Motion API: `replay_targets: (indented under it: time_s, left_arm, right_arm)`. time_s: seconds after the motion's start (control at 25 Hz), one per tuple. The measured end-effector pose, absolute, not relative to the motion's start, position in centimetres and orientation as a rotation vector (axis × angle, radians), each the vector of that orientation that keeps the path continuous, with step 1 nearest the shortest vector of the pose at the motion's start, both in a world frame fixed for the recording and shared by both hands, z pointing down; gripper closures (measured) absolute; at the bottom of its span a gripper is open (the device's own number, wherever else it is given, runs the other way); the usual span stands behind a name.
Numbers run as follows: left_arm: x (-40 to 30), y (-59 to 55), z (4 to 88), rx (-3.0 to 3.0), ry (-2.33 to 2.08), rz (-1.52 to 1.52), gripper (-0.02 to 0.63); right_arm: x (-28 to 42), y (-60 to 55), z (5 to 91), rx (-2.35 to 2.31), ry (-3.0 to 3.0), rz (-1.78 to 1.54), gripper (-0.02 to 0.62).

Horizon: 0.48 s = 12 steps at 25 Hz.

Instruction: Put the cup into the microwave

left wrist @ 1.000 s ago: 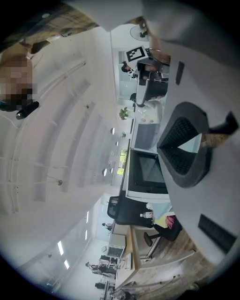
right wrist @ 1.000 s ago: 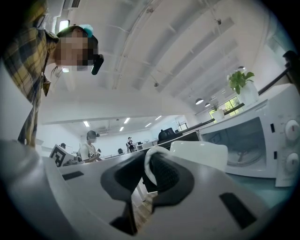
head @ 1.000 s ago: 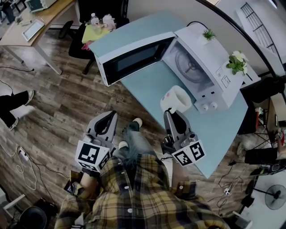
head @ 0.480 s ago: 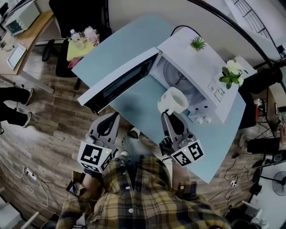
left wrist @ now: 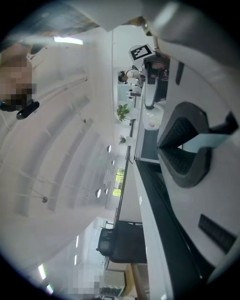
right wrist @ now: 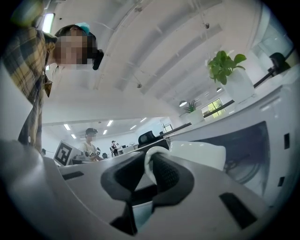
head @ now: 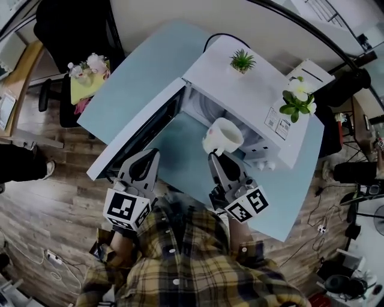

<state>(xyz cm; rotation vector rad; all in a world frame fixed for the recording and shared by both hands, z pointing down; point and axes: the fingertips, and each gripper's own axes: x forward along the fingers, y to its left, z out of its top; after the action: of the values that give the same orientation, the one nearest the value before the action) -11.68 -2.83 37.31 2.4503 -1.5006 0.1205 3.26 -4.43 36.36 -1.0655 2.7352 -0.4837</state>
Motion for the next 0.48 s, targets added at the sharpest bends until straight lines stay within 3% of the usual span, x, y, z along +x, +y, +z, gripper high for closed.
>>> replay_targets:
  time_s: [0.48]
  left_arm:
    - [-7.5,-6.4,36.9,2.598,-1.265,0.135,0.615]
  right_arm:
    - [5.3,-4.5,36.0,-1.219,2.661,-0.45,0.537]
